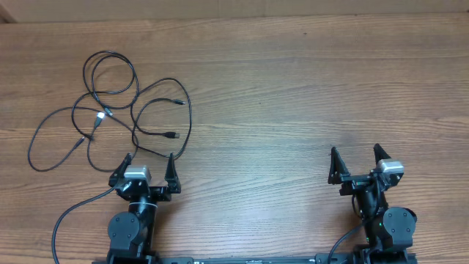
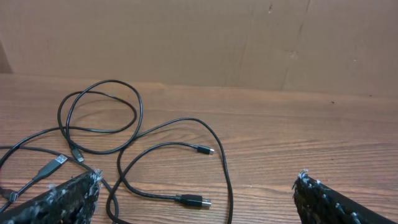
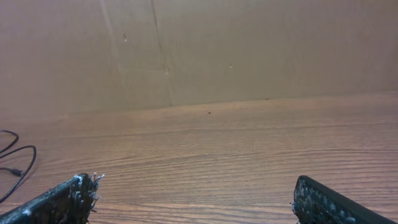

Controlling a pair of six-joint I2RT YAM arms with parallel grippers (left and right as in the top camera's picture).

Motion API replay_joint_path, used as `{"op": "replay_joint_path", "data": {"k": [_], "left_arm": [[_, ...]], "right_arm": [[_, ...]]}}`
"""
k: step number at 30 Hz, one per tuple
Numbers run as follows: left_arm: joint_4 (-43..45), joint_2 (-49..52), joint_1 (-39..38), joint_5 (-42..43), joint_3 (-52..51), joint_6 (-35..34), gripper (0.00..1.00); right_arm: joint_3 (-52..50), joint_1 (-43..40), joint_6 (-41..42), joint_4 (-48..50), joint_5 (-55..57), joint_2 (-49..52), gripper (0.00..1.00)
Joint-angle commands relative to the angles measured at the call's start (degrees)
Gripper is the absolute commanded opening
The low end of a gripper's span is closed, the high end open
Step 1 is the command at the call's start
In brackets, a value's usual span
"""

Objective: Untangle cables

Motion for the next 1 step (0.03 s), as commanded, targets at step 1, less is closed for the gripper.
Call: {"op": "replay_joint_path", "data": {"k": [1], "left_arm": [[0.0,-0.6,0.3,0.4,-0.2,0.6,1.0]], "right_arm": [[-0.6,0.0,-0.2,0.1,0.8,-0.6,1.0]]}}
